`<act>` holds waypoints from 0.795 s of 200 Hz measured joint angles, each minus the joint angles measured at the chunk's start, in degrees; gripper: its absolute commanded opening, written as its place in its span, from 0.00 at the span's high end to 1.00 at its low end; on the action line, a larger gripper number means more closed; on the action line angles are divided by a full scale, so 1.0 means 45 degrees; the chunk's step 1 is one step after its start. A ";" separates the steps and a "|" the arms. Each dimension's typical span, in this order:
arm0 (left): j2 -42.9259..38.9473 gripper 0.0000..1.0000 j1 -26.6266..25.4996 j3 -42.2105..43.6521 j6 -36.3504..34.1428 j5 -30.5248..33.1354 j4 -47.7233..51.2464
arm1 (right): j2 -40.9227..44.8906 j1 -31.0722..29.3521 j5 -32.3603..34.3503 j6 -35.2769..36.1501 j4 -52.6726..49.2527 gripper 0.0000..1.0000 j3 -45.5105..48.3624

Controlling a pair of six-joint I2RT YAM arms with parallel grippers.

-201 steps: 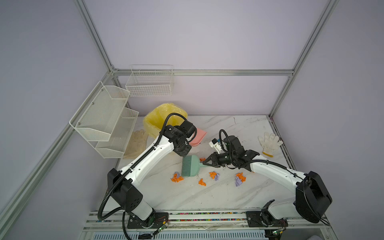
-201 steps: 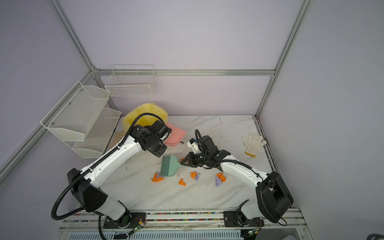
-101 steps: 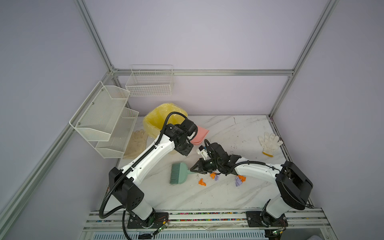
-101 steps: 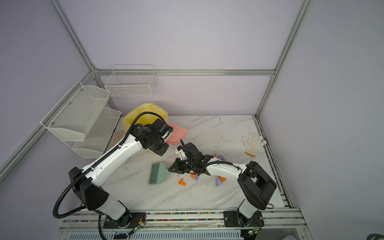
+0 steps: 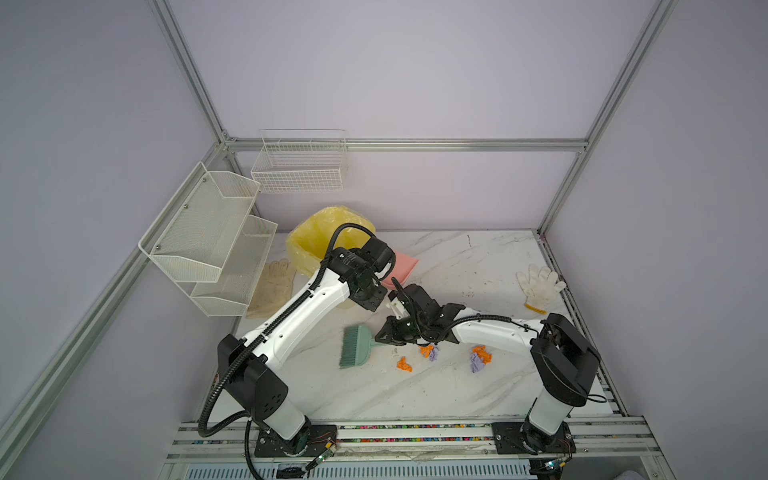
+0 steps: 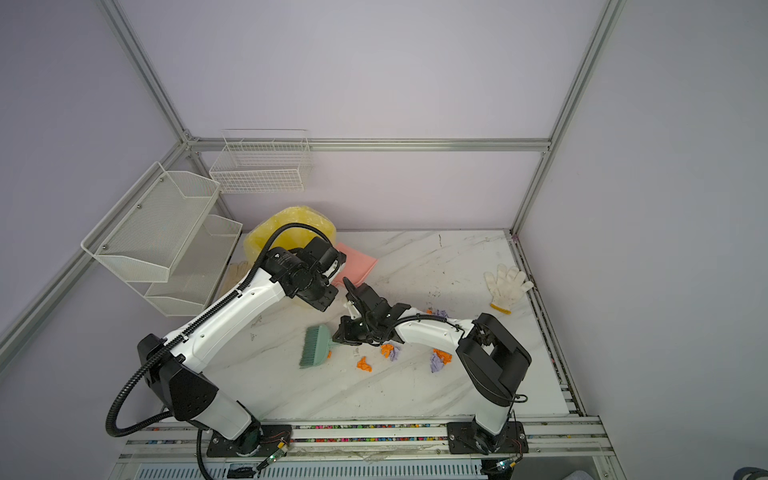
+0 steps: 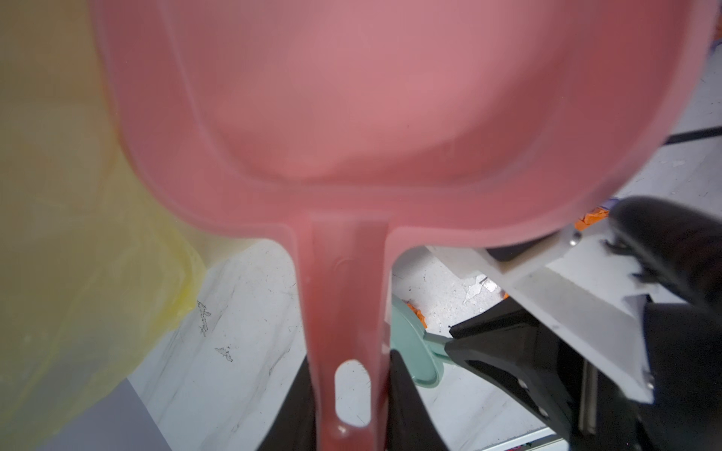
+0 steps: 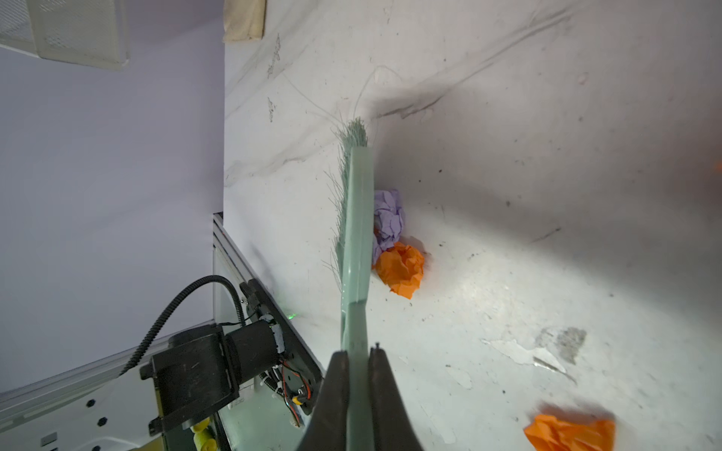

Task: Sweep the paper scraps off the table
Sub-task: 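Sweep the brush with the right gripper across the scraps toward the dustpan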

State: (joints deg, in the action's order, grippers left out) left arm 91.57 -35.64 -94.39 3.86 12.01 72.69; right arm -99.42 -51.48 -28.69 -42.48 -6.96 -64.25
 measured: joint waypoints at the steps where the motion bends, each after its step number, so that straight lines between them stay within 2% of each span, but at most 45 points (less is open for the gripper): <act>1: 0.0000 1.00 0.0000 0.0000 0.0000 -0.0005 -0.0005 | 0.0015 0.0019 0.0000 0.0034 -0.0049 1.00 0.0005; 33: 0.0000 1.00 0.0000 0.0000 0.0000 -0.0068 -0.0053 | 0.0753 0.0661 0.0000 0.0515 -0.0729 1.00 0.0568; 91: -0.0019 1.00 -0.0005 0.0005 0.0000 -0.0262 -0.0219 | 0.3546 0.2885 0.0510 0.1579 -0.2958 1.00 0.1617; 159: -0.0019 1.00 -0.0291 0.0000 0.0024 -0.0398 -0.0432 | 0.5115 0.3827 0.0607 0.2535 -0.4891 1.00 0.1666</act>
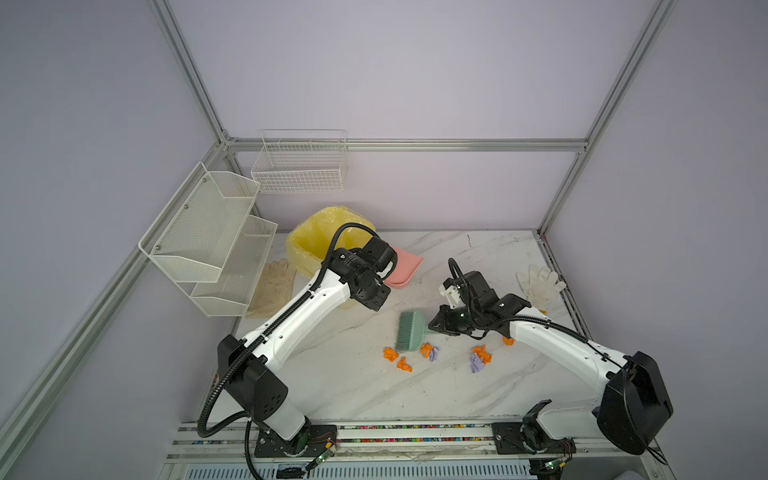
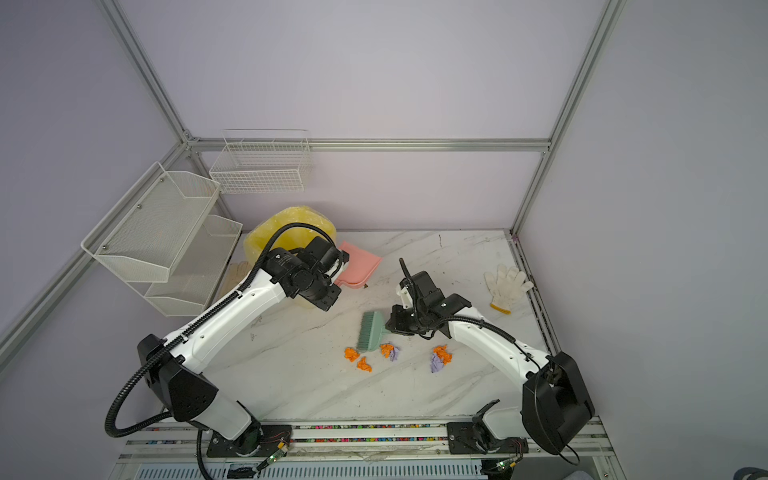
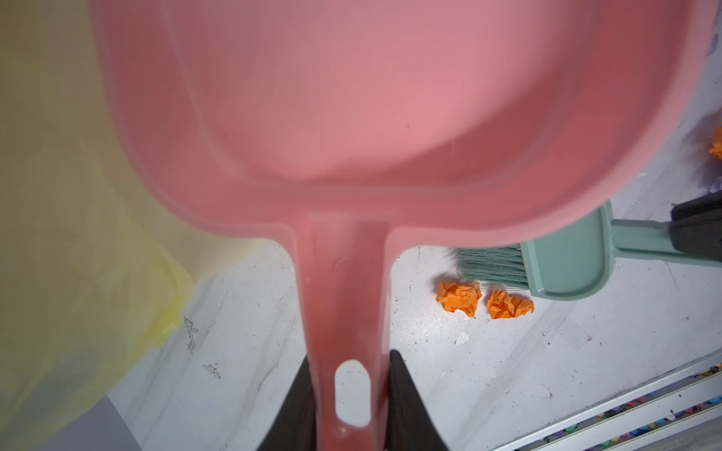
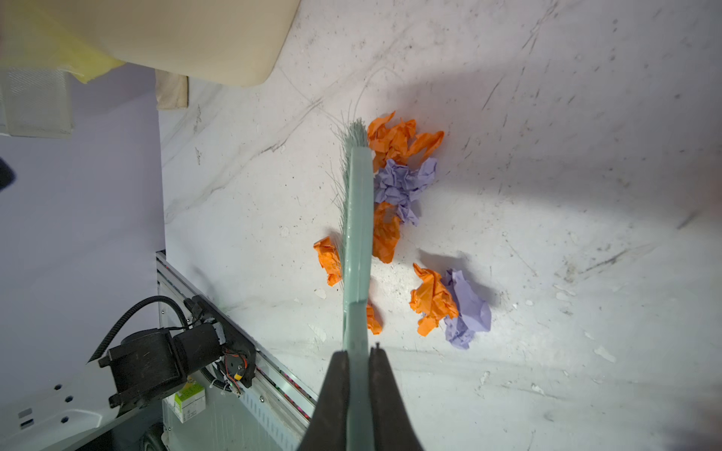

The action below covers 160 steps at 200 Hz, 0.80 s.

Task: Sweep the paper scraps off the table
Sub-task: 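Sweep the brush with the right gripper across the scraps toward the dustpan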

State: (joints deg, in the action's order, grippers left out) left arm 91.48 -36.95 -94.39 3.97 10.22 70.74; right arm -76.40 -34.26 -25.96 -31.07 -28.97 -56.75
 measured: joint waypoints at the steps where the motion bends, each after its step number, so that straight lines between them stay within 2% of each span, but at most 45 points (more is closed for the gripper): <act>1: 0.0000 1.00 -0.0010 0.0000 0.0000 -0.0005 0.0000 | 0.0024 0.0010 -0.0010 0.0005 0.0000 1.00 0.0000; 32: 0.0000 1.00 -0.0442 0.0000 0.0019 -0.0151 -0.0063 | 0.0719 0.0321 -0.0801 0.0087 0.0058 1.00 -0.0175; 84: 0.0000 1.00 -0.0554 0.0000 0.0005 -0.0228 -0.0097 | -0.0034 0.0063 -0.2443 0.0408 0.0695 1.00 0.0092; 134: -0.0015 1.00 -0.0554 0.0000 -0.0010 -0.0121 -0.0078 | -0.1535 -0.0903 -0.3002 0.0894 0.0816 1.00 0.0175; 160: -0.0034 1.00 -0.0554 0.0000 -0.0019 0.0049 -0.0044 | -0.2050 -0.0899 -0.2603 0.1666 0.0117 1.00 0.0044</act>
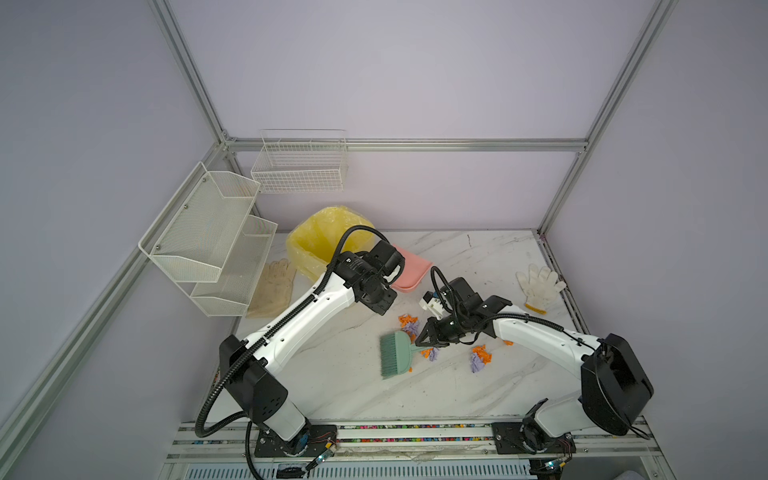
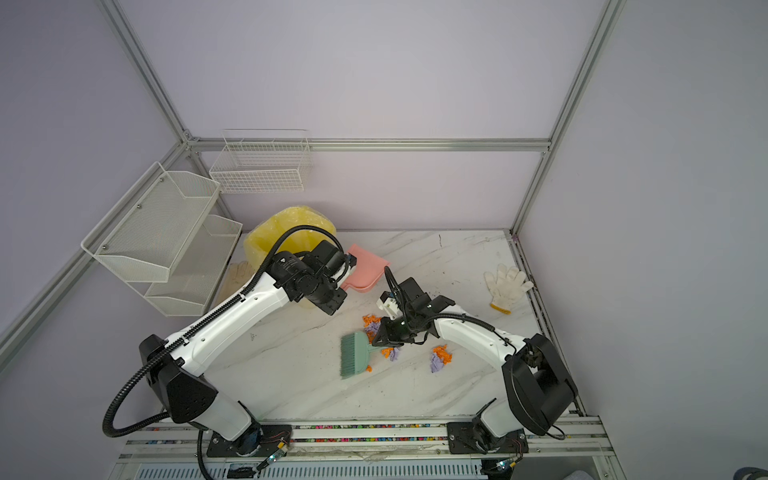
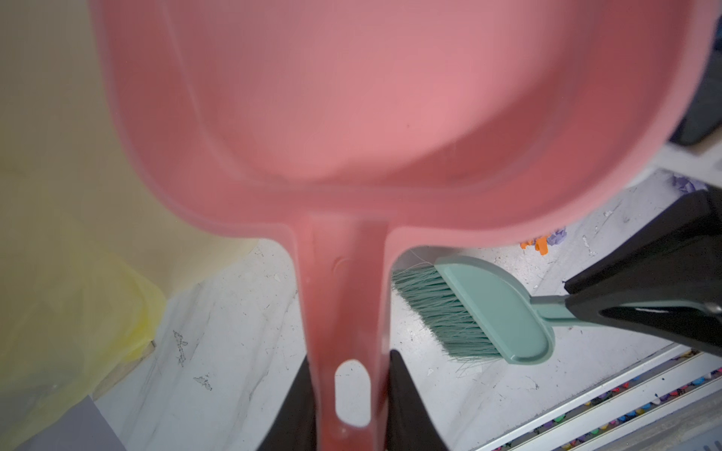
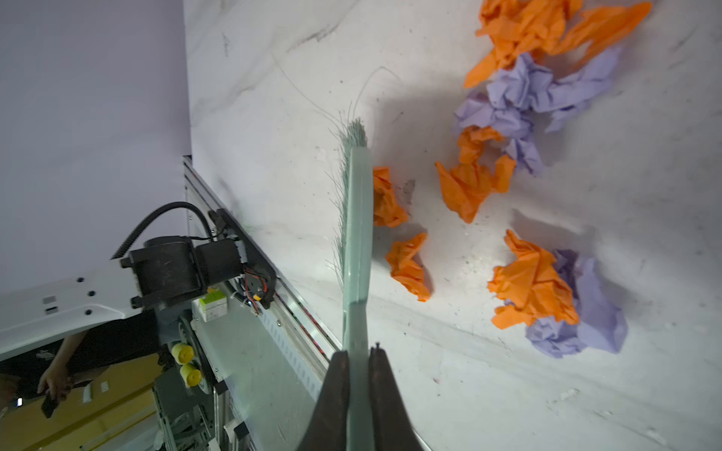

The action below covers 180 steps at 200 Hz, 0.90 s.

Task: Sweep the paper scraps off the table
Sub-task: 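Sweep the brush with the right gripper across the scraps toward the dustpan, then slide the dustpan with the left gripper toward the scraps while the right lifts the brush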

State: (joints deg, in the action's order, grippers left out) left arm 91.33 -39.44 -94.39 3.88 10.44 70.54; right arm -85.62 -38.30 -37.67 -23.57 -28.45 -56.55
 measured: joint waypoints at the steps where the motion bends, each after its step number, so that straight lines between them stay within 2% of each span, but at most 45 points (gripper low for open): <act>1: 0.0000 1.00 0.0000 0.0000 0.0000 0.0005 0.0005 | -0.0015 0.0000 0.0015 0.0024 -0.0024 1.00 -0.0005; 40: -0.0019 1.00 0.0000 0.0000 0.0000 0.0155 0.0185 | -0.0083 0.0209 0.1117 0.0559 -0.1209 1.00 -0.0554; 98: -0.0039 1.00 0.0000 0.0000 -0.0024 0.0121 0.0355 | 0.0709 0.1695 0.3453 0.1418 -0.3026 1.00 -0.1365; 148: -0.0097 1.00 -0.0005 0.0010 -0.0005 -0.0141 0.0631 | 0.1394 0.2142 0.3308 0.1758 -0.3866 1.00 -0.1894; 180: -0.0588 1.00 -0.0044 0.0325 0.0015 -0.0296 0.0758 | 0.2050 0.3177 0.3172 0.2069 -0.4303 1.00 -0.2798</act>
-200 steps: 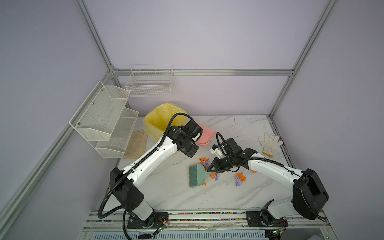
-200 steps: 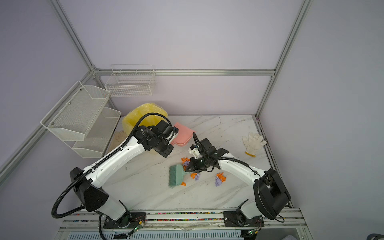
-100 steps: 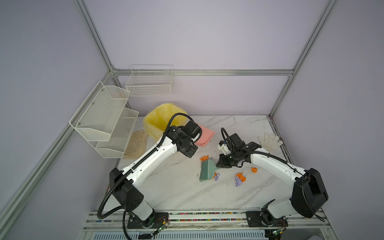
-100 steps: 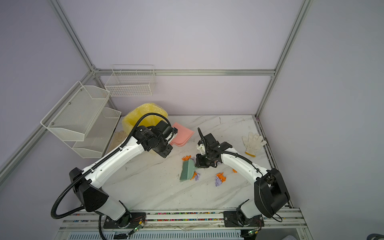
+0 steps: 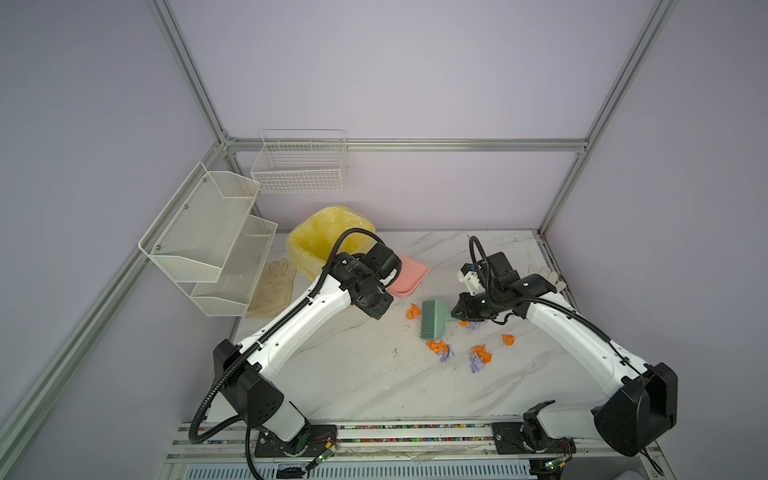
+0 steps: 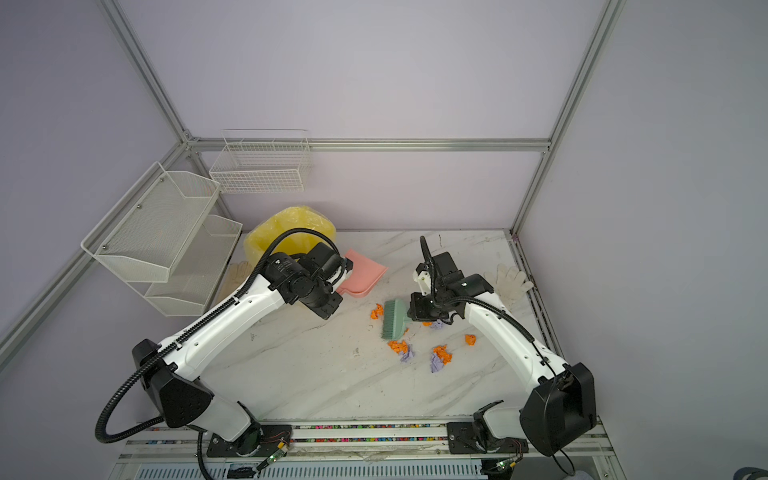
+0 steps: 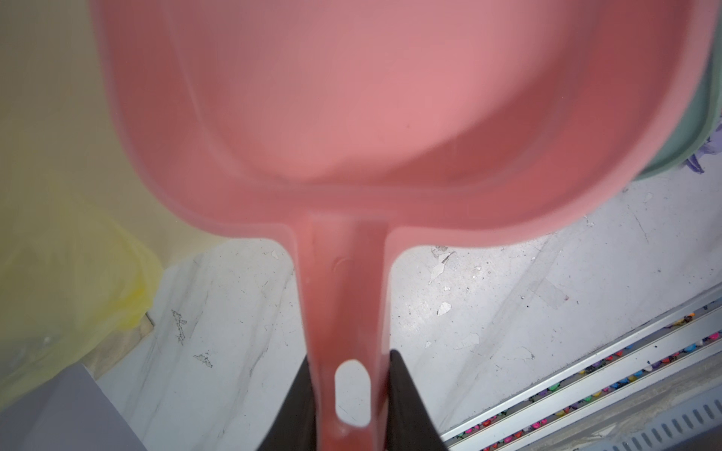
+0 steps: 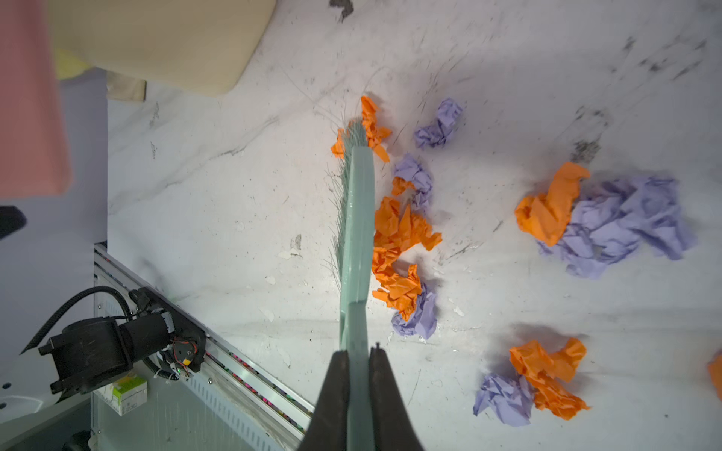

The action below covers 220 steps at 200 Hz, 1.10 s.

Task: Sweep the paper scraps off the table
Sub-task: 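Slide the dustpan with the left gripper toward the scraps while the right lifts the brush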

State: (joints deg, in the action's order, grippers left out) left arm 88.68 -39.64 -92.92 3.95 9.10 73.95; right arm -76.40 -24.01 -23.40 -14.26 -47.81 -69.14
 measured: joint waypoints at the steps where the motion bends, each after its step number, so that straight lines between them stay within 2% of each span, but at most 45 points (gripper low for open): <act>1: -0.0029 1.00 -0.0005 0.0024 0.0000 0.0005 0.0010 | 0.0010 0.0019 0.0005 0.0010 -0.0010 1.00 -0.0019; 43: -0.0500 1.00 -0.0325 0.1331 0.0350 -0.0170 0.0214 | 0.0413 0.0923 0.1093 0.0291 -0.0539 1.00 -0.0884; 106: 0.0243 1.00 -0.1496 0.2783 0.1365 -0.0199 0.0151 | 0.0185 0.1005 0.3288 0.0554 -0.0675 1.00 -0.1559; 162: 0.1384 1.00 -0.2545 0.3701 0.1957 0.0811 0.0151 | -0.0607 0.1005 0.3871 0.1010 -0.0267 1.00 -0.1642; 220: 0.1773 1.00 -0.3235 0.3939 0.1987 0.0782 0.0058 | -0.1384 0.0772 0.3866 0.1443 0.0083 1.00 -0.1656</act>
State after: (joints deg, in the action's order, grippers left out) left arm 96.66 -54.19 -75.20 12.88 12.62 74.22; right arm -82.63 -20.53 -6.00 -7.77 -47.44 -76.60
